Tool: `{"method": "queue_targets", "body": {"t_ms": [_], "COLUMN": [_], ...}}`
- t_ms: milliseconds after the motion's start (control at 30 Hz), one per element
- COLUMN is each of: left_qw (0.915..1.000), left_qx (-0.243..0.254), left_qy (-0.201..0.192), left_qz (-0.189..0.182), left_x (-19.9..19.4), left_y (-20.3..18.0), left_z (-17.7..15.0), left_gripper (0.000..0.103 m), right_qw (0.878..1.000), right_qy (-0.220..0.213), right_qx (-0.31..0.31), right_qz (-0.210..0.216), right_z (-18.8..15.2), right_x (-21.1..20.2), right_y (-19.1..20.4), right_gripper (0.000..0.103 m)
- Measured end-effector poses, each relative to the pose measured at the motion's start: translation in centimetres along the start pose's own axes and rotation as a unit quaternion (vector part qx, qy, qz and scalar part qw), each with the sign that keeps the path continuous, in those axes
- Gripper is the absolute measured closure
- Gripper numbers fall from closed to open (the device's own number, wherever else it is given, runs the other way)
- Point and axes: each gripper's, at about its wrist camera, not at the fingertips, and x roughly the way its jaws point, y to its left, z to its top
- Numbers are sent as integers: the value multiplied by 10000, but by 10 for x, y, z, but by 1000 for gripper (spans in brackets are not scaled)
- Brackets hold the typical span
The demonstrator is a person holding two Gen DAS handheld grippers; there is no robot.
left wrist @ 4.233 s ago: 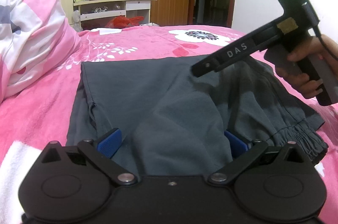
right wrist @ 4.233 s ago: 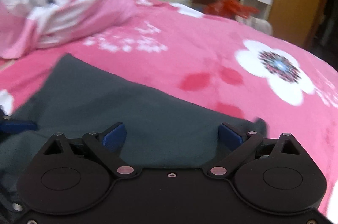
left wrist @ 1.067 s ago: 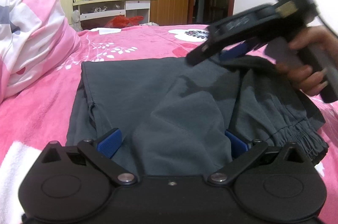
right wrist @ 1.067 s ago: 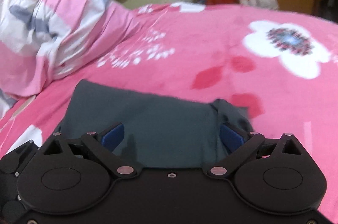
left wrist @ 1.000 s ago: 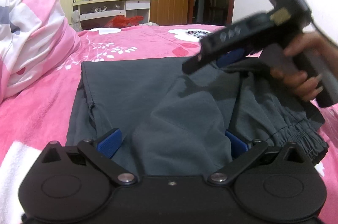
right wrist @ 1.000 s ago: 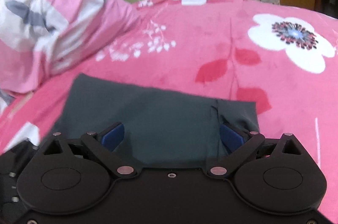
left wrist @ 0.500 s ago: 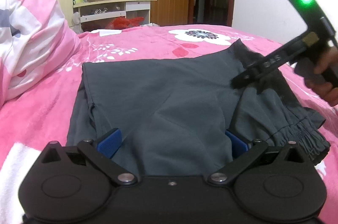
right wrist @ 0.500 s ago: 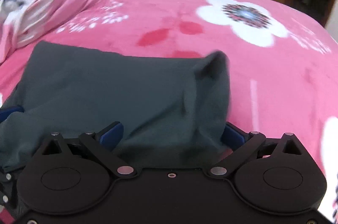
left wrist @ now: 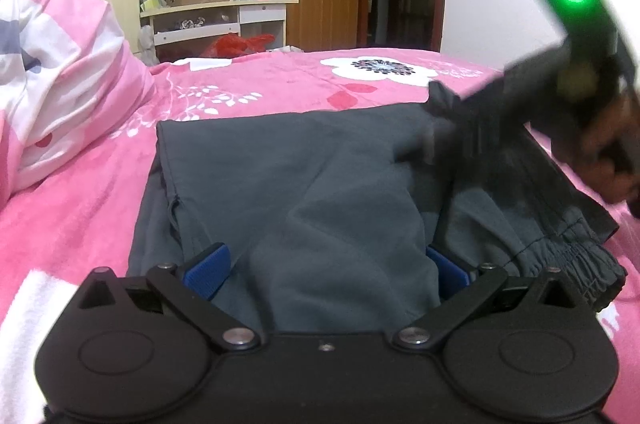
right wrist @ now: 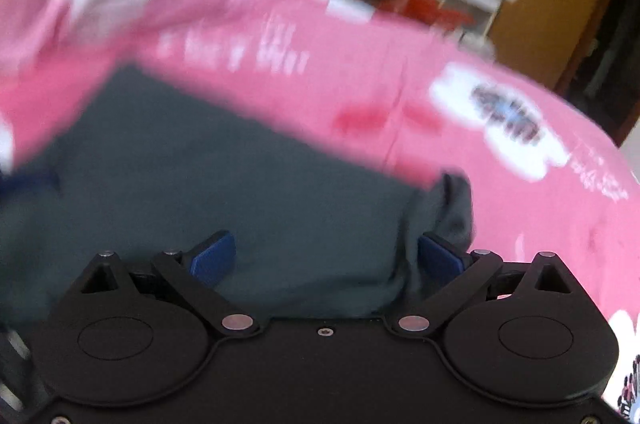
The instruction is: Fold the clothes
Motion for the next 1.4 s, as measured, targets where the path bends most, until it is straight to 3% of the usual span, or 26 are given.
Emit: {"method": "queue_targets", "body": {"t_ms": [100, 600, 667, 800, 967, 1067, 1100, 1133, 1200, 1233, 1300, 1367, 1400], "left_qw": [10000, 10000, 9996, 9981, 9986, 9988, 9989, 9988, 9965, 9947, 9917, 9927, 9914], "left_qx": [2, -12, -83, -255, -526, -433, -361, -241, -353, -399, -374, 164, 449], "left_qy": [0, 33, 193, 563, 84, 88, 148, 330, 739, 937, 1233, 1165, 1140], "left_qz": [1, 29, 170, 32, -56, 207, 257, 286, 191, 141, 40, 283, 456], "left_x": [0, 0, -10, -48, -87, -62, -51, -28, -4, 7, 19, 14, 10], "left_y": [0, 0, -2, -2, 4, 7, 9, 11, 17, 20, 24, 17, 14], "left_z": [0, 1, 5, 10, 41, 62, 65, 66, 61, 58, 45, 41, 39], "left_gripper": [0, 0, 0, 1, 1, 1, 2, 3, 7, 10, 10, 8, 5], "right_qw": [9996, 9992, 9992, 9991, 9991, 9988, 9985, 9981, 9893, 9847, 9843, 9925, 9931], "right_qy": [195, 288, 299, 321, 338, 324, 307, 233, -262, -307, -58, 432, 472], "right_qx": [206, 264, 281, 293, 248, 367, 452, 573, 1189, 1279, 933, 27, -296], "right_qz": [24, -34, -13, 14, 14, 4, -5, 44, 809, 1139, 1499, 1145, 1027], "right_z": [3, -7, -7, -6, -5, -3, -3, -2, -3, -3, -6, -15, -20], "right_x": [1, -2, -1, 0, 0, -9, -14, -21, -48, -53, -47, -30, -27], "right_y": [-10, -17, -18, -19, -19, -22, -23, -26, -42, -45, -31, -5, 2], "right_gripper": [0, 0, 0, 0, 0, 1, 8, 10, 7, 7, 7, 7, 5]}}
